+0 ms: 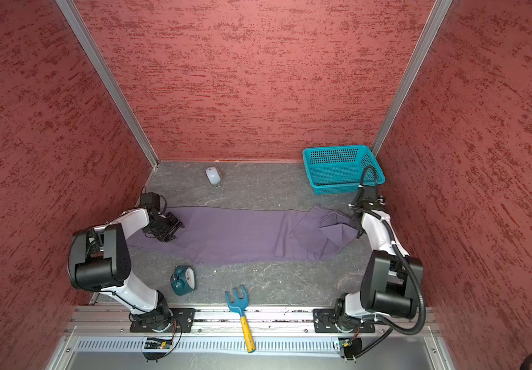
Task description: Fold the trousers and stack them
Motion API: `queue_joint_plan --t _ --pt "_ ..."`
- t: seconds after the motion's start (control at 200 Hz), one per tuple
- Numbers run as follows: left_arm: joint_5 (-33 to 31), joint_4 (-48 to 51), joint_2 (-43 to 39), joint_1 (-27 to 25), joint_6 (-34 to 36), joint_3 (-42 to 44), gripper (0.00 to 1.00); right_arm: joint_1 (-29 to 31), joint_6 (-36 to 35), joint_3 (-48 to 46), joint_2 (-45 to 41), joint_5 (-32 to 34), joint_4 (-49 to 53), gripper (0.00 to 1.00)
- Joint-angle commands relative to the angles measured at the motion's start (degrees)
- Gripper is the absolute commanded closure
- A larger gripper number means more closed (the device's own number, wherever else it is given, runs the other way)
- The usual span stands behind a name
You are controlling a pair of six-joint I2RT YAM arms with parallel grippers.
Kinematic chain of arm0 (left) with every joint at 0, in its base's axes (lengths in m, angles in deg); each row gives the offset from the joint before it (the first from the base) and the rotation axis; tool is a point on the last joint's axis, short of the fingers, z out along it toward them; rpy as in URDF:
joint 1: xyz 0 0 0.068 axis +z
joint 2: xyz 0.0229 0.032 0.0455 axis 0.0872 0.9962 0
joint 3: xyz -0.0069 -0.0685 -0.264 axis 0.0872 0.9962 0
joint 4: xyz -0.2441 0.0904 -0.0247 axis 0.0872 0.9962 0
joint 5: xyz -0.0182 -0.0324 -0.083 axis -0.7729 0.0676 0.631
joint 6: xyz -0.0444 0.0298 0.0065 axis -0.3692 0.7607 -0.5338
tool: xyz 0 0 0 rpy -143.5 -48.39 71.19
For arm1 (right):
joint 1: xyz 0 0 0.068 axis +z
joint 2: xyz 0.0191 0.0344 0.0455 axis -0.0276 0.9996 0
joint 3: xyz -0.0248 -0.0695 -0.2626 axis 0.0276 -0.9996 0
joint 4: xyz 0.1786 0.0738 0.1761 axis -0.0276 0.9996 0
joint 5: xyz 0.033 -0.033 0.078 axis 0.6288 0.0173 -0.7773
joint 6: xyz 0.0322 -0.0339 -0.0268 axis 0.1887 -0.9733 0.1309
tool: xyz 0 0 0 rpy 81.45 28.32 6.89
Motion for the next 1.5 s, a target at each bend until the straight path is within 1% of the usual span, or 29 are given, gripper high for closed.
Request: queue_joint_plan --t 0.0,0.04,0.095,0.135,0.19,0.23,0.296,0.321,0.411,0.446,0.491,0.541,0.581,0.641,0.731,0.842,0.892,1.137,1.232,1.318,1.353,1.408,1.453,1.498 --pt "-2.14 0.49 1.64 0.28 0.72 2.10 0.46 -5.72 2.59 -1.22 -3.46 -2.67 -0.21 0.47" --pt "-2.19 0.64 1.55 0.21 0.72 1.85 0.46 -6.68 3.08 -1.56 -4.80 -4.21 -1.34 0.46" --pt "-2.04 0.78 1.30 0.08 0.72 1.70 0.46 -7.04 3.35 -1.55 -6.39 -4.01 -1.71 0.46" --pt "-1.91 0.83 1.15 -0.08 0.63 1.66 0.46 -7.02 2.53 -1.81 -7.89 -6.04 -2.77 0.49" --pt "-1.60 0.82 1.02 -0.46 0.55 1.58 0.46 -6.45 1.61 -3.48 -10.54 -13.24 -5.59 0.65" --pt "-1.74 0.85 1.06 -0.85 0.46 1.32 0.46 -4.61 1.20 -4.91 -12.21 -17.40 -7.34 0.75" --pt "-1.75 1.18 1.36 -1.68 0.15 0.83 0.46 1.47 0.17 -6.23 -13.05 -19.42 -8.27 0.96" --pt "-1.72 1.13 1.45 -1.97 0.02 0.58 0.46 4.25 -0.61 -6.58 -12.90 -19.55 -8.51 1.00" --pt "-1.84 1.38 1.51 -3.02 -0.32 0.09 0.46 13.19 -2.69 -7.53 -10.22 -18.86 -8.22 1.00" --pt "-1.78 1.29 1.38 -3.40 -0.49 0.15 0.46 15.13 -2.91 -8.27 -8.97 -19.96 -8.63 0.96" --pt "-1.96 1.21 1.12 -3.86 -0.76 0.26 0.47 17.13 -3.12 -9.44 -7.57 -21.72 -9.67 0.87" --pt "-2.02 1.08 0.93 -4.37 -0.86 0.36 0.46 19.31 -3.24 -10.61 -6.02 -22.20 -10.56 0.71" --pt "-2.01 1.05 0.93 -4.62 -1.02 0.43 0.46 20.86 -3.56 -10.94 -4.51 -21.73 -10.92 0.64" --pt "-1.76 1.11 1.19 -4.76 -1.04 0.45 0.46 22.81 -4.29 -10.80 -2.41 -20.31 -11.08 0.57" --pt "-1.37 0.80 1.62 -4.83 -0.95 0.69 0.46 24.27 -5.68 -9.70 0.26 -18.84 -11.52 0.51" --pt "-1.00 0.45 2.15 -4.84 -1.03 1.04 0.46 24.60 -6.36 -8.01 2.09 -17.86 -12.71 0.49" --pt "-0.89 0.17 2.42 -4.84 -1.08 1.22 0.46 24.67 -6.81 -7.03 4.64 -17.32 -13.21 0.48" --pt "-0.93 -0.13 3.23 -4.73 -1.05 1.56 0.46 24.68 -7.97 -2.40 10.53 -14.07 -13.85 0.48" --pt "-0.62 -0.20 3.13 -4.32 -0.95 1.42 0.46 24.61 -8.41 -1.53 12.49 -14.37 -13.63 0.49" --pt "-0.40 -0.02 2.95 -4.06 -0.86 1.21 0.46 24.77 -8.62 -1.83 13.88 -15.86 -13.50 0.52" --pt "-0.37 0.09 2.78 -3.99 -0.81 1.13 0.46 24.86 -8.68 -2.34 14.01 -16.76 -13.73 0.56" --pt "-0.34 0.13 2.69 -3.84 -0.80 1.05 0.46 24.88 -8.60 -3.20 13.97 -18.33 -13.94 0.65" --pt "-0.13 0.11 2.75 -3.71 -0.78 1.05 0.46 24.89 -8.30 -3.85 13.81 -18.63 -13.89 0.78" --pt "0.07 -0.11 2.69 -3.68 -0.77 1.11 0.46 24.92 -7.87 -4.14 13.69 -17.47 -13.35 0.91"
